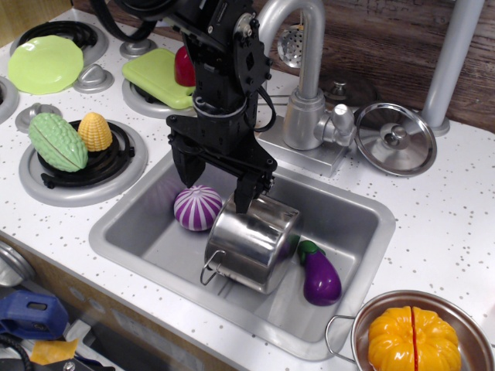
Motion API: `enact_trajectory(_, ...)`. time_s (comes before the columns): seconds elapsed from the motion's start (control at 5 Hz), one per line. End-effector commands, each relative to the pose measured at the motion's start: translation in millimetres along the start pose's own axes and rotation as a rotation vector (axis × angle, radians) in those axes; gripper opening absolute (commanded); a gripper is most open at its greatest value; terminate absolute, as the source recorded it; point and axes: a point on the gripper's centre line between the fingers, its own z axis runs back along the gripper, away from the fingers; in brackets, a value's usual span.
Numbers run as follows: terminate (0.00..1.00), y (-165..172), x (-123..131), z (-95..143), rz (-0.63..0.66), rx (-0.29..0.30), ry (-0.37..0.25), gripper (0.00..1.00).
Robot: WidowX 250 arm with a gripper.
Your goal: Flip pot upright in sink
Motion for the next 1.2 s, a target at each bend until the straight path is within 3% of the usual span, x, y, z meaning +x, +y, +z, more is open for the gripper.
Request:
enact_trajectory(0.0, 0.00, 0.0, 0.0, 0.0, 0.000, 0.000, 0.000, 1.00)
enact_trajectory(0.2, 0.00, 6.0, 1.1, 2.6, 0.013, -0.151, -0.016, 1.00)
enact_trajectory(0.6, 0.00, 10.0, 6.2, 3.0, -0.006, -0.397, -0.084, 1.00)
enact_trajectory(0.8, 0.00, 6.7, 5.6, -0.6, 0.011, -0.570, -0.122, 1.00)
enact_trajectory(1.0, 0.00, 4.0, 3.9, -5.4, 0.011, -0.685, -0.132, 1.00)
